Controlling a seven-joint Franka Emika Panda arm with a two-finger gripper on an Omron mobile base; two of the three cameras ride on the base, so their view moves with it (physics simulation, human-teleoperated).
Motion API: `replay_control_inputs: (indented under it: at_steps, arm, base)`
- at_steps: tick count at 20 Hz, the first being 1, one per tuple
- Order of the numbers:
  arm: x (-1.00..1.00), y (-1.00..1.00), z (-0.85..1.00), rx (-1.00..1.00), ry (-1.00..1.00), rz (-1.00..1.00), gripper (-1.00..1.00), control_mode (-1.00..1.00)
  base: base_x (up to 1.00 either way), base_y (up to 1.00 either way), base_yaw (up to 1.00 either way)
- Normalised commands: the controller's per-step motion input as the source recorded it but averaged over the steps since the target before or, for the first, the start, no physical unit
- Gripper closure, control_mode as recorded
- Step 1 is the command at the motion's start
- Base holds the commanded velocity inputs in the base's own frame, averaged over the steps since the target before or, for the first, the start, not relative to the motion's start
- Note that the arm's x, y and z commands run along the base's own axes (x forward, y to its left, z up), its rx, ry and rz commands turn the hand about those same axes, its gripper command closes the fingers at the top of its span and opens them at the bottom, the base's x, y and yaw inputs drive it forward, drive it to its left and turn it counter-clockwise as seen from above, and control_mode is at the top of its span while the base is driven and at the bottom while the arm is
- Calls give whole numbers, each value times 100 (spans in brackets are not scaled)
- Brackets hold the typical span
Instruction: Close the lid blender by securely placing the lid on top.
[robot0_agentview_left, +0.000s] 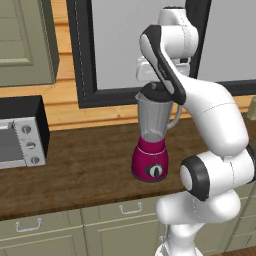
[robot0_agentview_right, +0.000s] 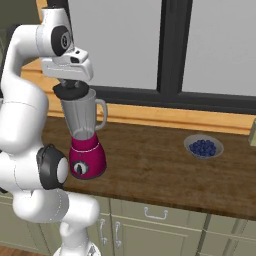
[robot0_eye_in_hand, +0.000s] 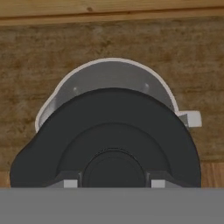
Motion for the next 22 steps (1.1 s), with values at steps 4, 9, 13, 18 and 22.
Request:
replay_control_inputs:
  at_steps: [4,9,13,18,22]
  arm:
    - [6,-5,-8,0,0,0,100,-100]
    - [9,-6,-7,0,0,0,100,-100]
    - [14,-1,-6,0,0,0,100,-100]
    - [23,0,-2,0,0,0,100,-100]
    - [30,0,0,0,0,0,100,-100]
  base:
    - [0,0,0]
    - [0,0,0]
    - [0,0,0]
    - [0,0,0]
    - [0,0,0]
